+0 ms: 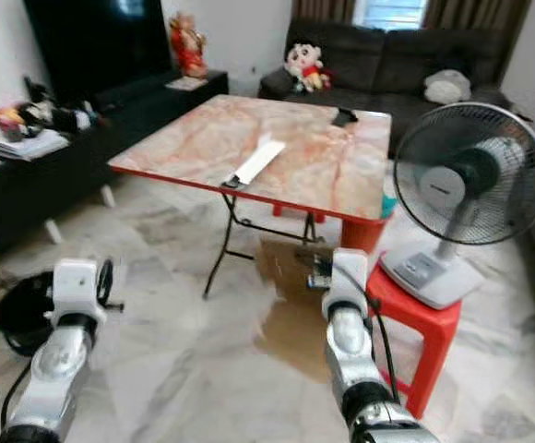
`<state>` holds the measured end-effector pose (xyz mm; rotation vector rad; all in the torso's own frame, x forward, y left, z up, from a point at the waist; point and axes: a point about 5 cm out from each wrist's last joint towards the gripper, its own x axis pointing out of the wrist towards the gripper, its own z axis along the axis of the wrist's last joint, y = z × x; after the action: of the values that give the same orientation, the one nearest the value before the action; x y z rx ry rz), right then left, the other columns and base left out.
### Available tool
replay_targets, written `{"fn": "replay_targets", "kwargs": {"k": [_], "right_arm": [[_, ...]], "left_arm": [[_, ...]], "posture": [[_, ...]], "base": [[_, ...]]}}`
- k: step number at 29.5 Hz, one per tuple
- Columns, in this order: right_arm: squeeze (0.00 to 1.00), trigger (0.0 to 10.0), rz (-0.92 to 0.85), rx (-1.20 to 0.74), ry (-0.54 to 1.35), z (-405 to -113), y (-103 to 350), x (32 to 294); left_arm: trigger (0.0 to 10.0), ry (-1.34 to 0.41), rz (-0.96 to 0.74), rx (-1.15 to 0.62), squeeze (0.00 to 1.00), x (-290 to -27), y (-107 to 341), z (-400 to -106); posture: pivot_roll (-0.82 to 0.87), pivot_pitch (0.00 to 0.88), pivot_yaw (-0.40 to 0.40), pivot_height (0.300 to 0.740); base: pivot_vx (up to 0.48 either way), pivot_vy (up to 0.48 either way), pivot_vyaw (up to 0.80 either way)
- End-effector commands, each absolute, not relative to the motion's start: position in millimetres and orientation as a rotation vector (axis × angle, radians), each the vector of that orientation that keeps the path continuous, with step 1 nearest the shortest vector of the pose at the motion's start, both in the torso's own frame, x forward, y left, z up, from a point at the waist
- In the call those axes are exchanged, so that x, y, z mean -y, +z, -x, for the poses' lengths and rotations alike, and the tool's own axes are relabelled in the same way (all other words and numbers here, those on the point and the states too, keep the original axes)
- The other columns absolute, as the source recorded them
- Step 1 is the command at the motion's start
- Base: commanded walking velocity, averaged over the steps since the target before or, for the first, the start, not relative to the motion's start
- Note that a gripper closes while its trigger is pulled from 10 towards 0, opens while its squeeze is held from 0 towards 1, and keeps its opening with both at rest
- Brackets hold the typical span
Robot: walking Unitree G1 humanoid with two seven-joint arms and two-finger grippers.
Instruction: Picking trash to rubbish bin
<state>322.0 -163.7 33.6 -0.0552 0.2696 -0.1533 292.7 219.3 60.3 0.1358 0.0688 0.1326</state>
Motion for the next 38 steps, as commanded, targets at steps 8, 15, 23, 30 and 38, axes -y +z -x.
{"fn": "replay_targets", "kwargs": {"k": [8,15,23,30,38], "right_arm": [[0.00,10.0,-0.021,-0.581,-0.064,-276,-23,161],[0.00,10.0,-0.027,-0.740,-0.024,-242,-51,161],[0.00,10.0,-0.023,-0.840,0.009,-222,-65,158],[0.00,10.0,-0.004,-0.903,0.044,-208,-74,152],[0.00,10.0,-0.003,-0.910,0.059,-204,-76,152]], "left_arm": [[10.0,0.146,-0.075,-0.358,0.00,-227,-2,-258],[10.0,0.148,-0.024,-0.527,0.00,-225,-34,-234],[10.0,0.201,-0.018,-0.666,0.00,-231,-53,-212],[10.0,0.259,-0.007,-0.774,0.00,-233,-66,-194],[10.0,0.267,-0.002,-0.762,0.00,-232,-66,-194]], "posture": [[0.04,0.000,-0.036,0.740],[0.04,0.007,-0.046,0.740],[0.03,0.016,-0.043,0.740],[0.03,0.020,-0.042,0.740],[0.03,0.024,-0.039,0.740]], "base": [[0.000,0.000,0.00],[0.000,0.000,0.00],[0.000,0.000,0.00],[0.000,0.000,0.00],[0.000,0.000,0.00]]}}
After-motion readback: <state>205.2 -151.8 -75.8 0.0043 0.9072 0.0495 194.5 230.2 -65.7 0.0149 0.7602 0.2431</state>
